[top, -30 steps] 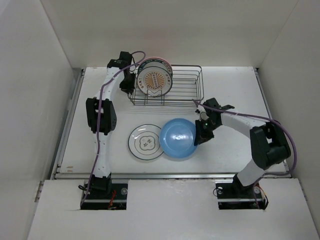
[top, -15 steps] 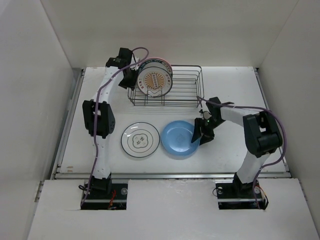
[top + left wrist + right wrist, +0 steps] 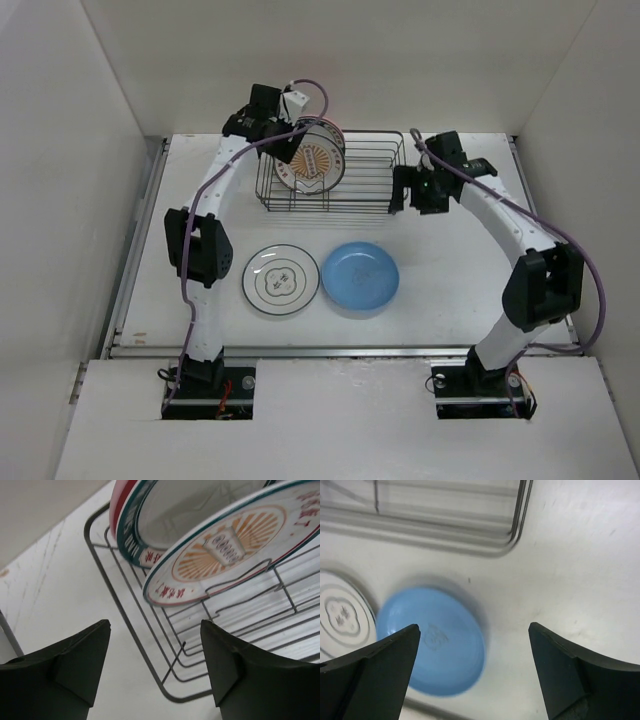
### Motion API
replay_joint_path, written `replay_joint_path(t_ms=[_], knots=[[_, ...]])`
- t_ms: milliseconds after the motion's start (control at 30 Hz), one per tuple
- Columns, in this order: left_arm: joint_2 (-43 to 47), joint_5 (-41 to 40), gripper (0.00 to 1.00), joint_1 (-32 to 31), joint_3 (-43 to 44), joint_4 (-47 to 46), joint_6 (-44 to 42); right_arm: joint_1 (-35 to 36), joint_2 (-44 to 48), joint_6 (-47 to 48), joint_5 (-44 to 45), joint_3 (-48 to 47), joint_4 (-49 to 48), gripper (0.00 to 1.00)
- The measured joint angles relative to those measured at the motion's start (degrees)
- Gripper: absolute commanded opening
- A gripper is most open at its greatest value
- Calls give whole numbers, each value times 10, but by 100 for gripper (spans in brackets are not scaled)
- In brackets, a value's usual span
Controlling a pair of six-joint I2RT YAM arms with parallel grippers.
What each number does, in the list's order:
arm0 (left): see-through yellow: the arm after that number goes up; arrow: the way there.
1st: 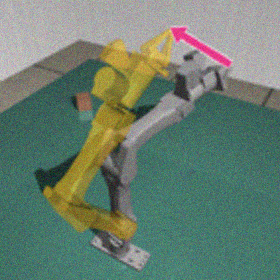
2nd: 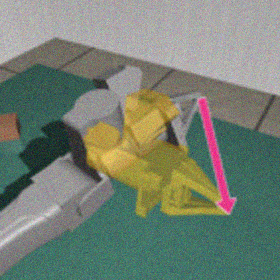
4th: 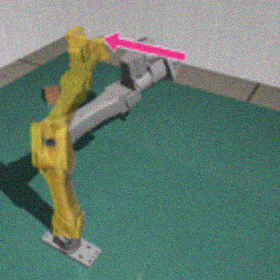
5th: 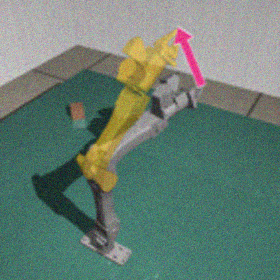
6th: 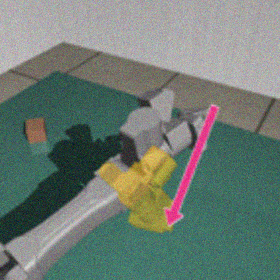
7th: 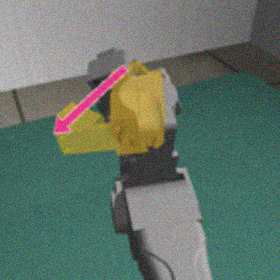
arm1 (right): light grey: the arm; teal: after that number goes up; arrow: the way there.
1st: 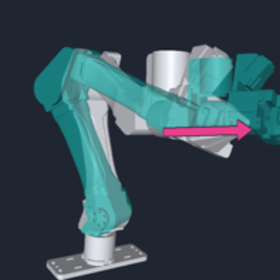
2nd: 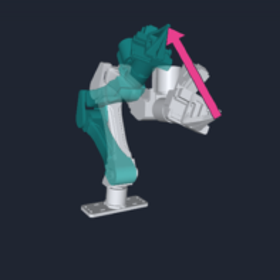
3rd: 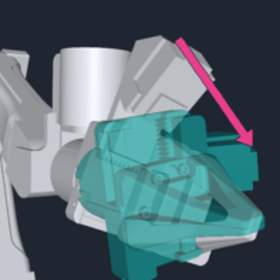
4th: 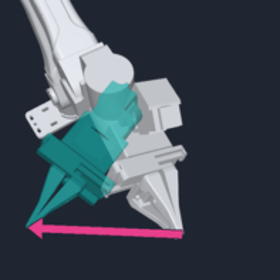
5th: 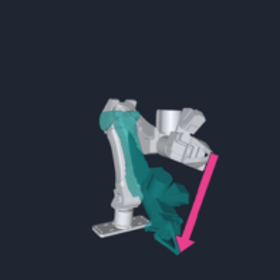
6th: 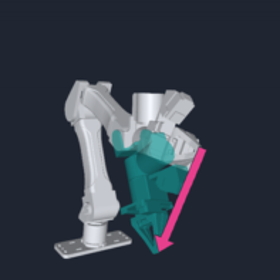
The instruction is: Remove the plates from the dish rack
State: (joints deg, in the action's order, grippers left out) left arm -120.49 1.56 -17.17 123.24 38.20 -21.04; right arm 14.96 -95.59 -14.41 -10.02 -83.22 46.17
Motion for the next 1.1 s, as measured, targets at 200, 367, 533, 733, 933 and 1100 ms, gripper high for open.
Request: replay_joint_path(t_ms=[200, 367, 533, 733, 933, 1100], knots=[[-40, 1, 71, -17, 28, -69, -24, -24, -58, -28, 92, -138, -43, 97], [-77, 4, 55, -15, 42, -87, -26, -47, -167, -49, 137, -229, -79, 96], [-84, 21, 41, -13, 42, -83, -25, -47, -276, -53, 140, -277, -94, 83], [-84, 25, 1, -6, 43, -87, -28, -47, -315, -58, 107, -271, -103, 58], [-83, 28, 0, -7, 43, -70, -35, -47, -301, -54, 89, -242, -137, 27], [-80, 21, 0, -8, 42, -70, -31, -48, -299, -50, 83, -237, -141, 16]])
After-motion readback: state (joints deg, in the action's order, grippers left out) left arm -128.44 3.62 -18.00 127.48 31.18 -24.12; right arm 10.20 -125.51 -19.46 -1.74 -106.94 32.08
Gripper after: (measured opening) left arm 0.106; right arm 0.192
